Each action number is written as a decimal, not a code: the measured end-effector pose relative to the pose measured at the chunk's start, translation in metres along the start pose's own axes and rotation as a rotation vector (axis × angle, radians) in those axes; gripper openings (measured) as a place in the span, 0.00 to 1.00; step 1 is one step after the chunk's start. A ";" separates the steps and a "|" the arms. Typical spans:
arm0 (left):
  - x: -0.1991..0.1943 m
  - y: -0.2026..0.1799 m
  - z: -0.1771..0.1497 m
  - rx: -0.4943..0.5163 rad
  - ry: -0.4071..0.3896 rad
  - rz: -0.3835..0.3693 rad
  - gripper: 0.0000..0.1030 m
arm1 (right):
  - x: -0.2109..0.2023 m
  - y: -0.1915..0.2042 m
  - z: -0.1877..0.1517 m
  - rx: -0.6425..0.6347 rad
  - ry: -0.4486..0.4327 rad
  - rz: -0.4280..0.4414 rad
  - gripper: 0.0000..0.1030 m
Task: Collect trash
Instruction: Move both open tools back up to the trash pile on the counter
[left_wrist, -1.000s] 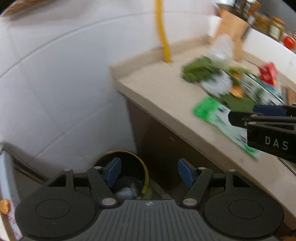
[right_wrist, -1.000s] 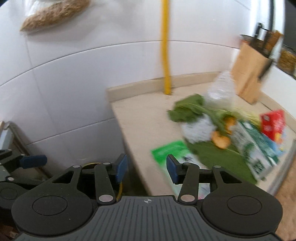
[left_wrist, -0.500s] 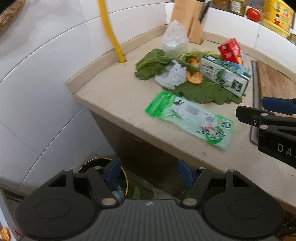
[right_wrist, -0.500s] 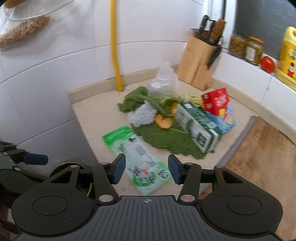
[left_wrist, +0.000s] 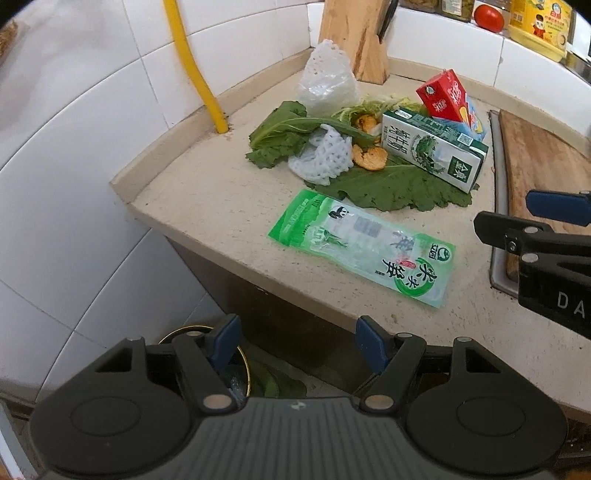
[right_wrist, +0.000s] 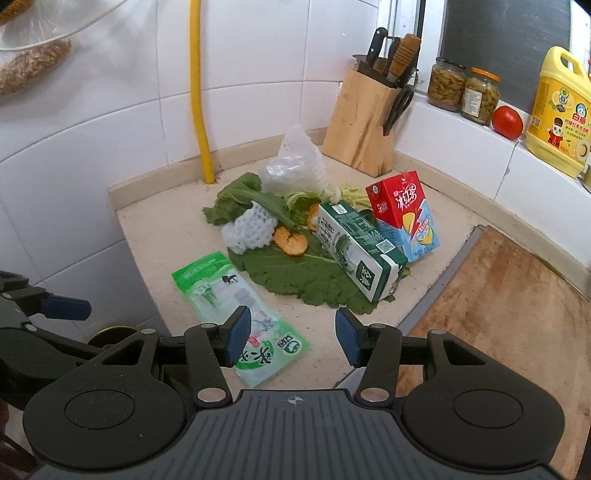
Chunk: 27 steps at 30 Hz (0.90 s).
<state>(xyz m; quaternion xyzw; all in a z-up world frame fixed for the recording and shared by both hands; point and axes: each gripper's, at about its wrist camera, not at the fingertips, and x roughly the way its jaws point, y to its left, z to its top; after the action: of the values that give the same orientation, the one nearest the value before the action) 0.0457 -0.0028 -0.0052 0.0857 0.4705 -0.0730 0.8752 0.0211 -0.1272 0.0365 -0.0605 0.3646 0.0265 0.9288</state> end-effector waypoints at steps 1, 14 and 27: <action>0.000 -0.001 0.000 0.004 0.001 0.001 0.61 | 0.000 0.000 0.000 -0.001 0.001 -0.001 0.57; 0.006 0.004 -0.004 0.019 0.011 0.029 0.61 | 0.006 0.001 0.001 -0.008 0.022 0.002 0.59; 0.002 0.043 -0.024 -0.187 -0.023 -0.066 0.61 | 0.018 0.002 -0.010 -0.052 0.068 0.042 0.64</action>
<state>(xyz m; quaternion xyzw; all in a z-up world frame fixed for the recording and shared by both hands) 0.0366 0.0446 -0.0168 -0.0131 0.4676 -0.0586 0.8819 0.0277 -0.1268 0.0165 -0.0777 0.3965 0.0534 0.9132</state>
